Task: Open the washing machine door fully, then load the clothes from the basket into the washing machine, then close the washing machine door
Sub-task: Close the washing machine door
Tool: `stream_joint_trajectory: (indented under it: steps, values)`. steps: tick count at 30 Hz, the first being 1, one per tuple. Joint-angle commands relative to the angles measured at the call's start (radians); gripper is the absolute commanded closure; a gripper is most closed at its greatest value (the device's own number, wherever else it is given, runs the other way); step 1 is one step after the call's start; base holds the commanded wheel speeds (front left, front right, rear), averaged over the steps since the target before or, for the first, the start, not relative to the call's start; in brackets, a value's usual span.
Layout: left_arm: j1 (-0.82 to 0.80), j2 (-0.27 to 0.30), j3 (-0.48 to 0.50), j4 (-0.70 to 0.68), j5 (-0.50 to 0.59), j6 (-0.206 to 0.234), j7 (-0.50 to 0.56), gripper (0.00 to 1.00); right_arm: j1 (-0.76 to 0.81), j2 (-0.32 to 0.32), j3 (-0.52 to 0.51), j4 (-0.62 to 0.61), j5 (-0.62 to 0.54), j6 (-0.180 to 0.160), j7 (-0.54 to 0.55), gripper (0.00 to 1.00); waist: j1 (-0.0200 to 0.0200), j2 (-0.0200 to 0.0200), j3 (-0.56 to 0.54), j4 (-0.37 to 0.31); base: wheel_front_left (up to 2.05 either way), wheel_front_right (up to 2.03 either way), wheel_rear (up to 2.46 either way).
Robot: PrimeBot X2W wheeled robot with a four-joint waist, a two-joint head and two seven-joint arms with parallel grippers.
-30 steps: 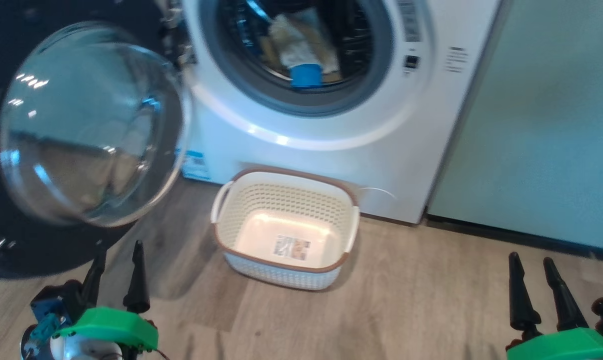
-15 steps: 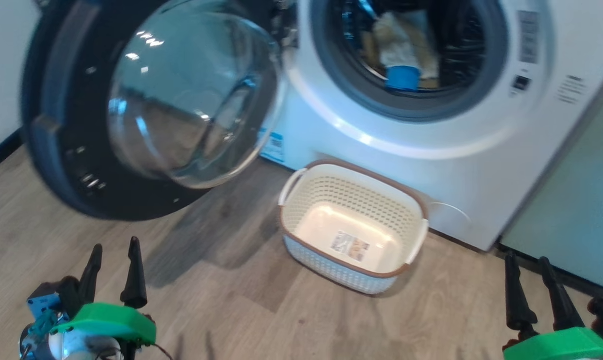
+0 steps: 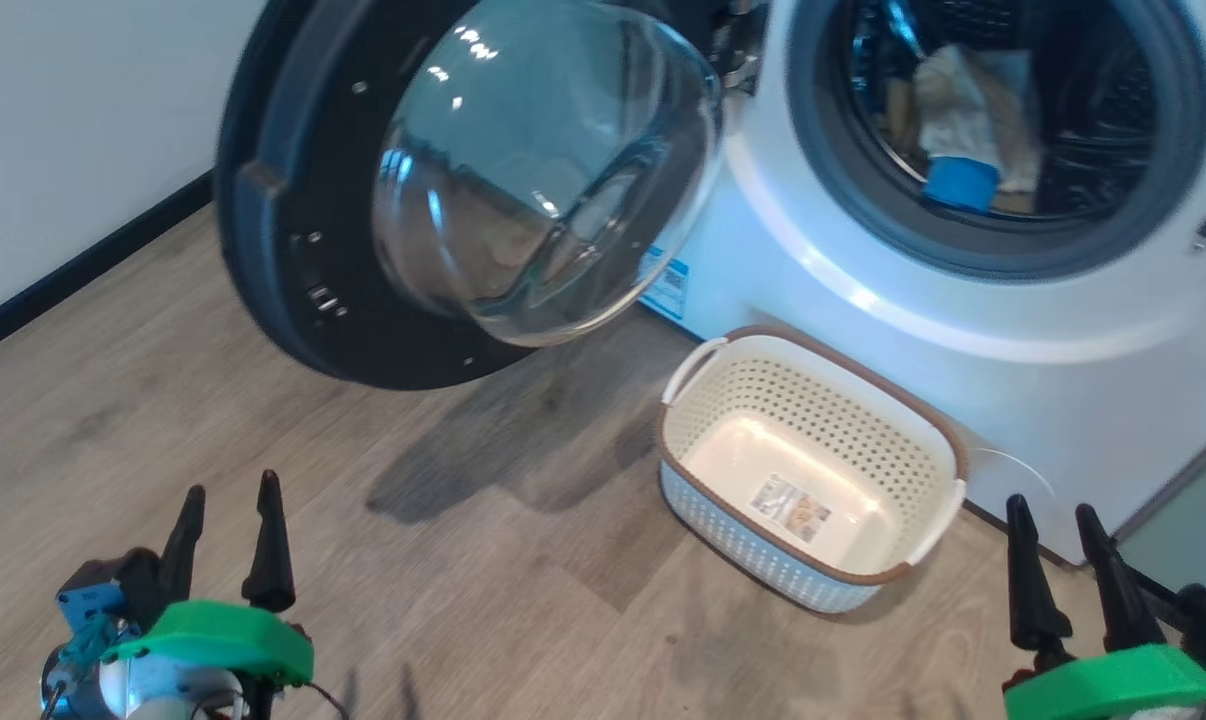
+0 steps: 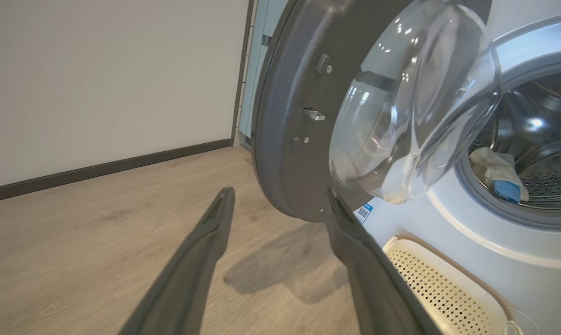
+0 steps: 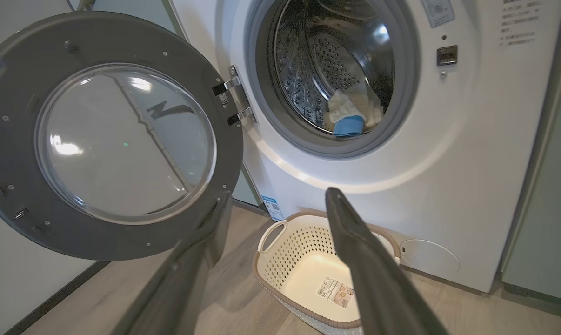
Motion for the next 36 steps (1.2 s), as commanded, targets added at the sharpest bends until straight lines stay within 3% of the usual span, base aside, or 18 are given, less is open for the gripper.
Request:
stream_joint_trajectory:
  steps: [1,10,26,27,30,31,36]
  values:
    - [-0.059,0.006,0.035,-0.026,0.006,-0.003,-0.006,0.00,-0.056,-0.013,0.022,-0.033,-0.007,0.000,-0.007,0.00,0.0000,0.0000,0.007,0.021,0.00,0.00,0.00]
    - [-0.065,0.003,0.036,-0.020,0.001,-0.005,-0.006,0.00,-0.062,-0.013,0.025,-0.027,-0.006,0.000,-0.007,0.00,0.0000,0.0000,0.015,0.073,0.00,0.00,0.00]
    - [-0.049,0.000,0.054,-0.036,-0.025,-0.006,-0.006,0.00,-0.078,-0.023,0.045,-0.014,0.001,0.000,-0.007,0.00,0.0000,0.0000,0.021,0.081,0.00,0.00,0.00]
    - [-0.048,0.000,0.052,-0.034,-0.035,-0.006,-0.006,0.16,-0.077,-0.023,0.046,-0.013,0.002,0.000,-0.007,0.00,0.0000,0.0000,0.020,0.080,0.00,0.00,0.00]
    - [-0.050,0.000,0.042,-0.018,-0.086,-0.008,-0.006,0.84,-0.071,-0.022,0.044,-0.013,0.003,0.000,-0.007,0.00,0.0000,0.0000,0.012,0.076,0.00,0.00,0.00]
    - [-0.053,0.001,0.039,-0.015,-0.100,-0.009,-0.006,1.00,-0.068,-0.021,0.042,-0.013,0.003,0.000,-0.007,0.00,0.0000,0.0000,0.008,0.074,0.00,0.00,0.00]
    - [-0.082,0.048,0.013,0.017,-0.296,-0.010,-0.006,1.00,-0.056,-0.016,0.040,-0.017,0.000,0.000,-0.007,0.00,0.0000,0.0000,-0.002,0.047,0.00,0.00,0.00]
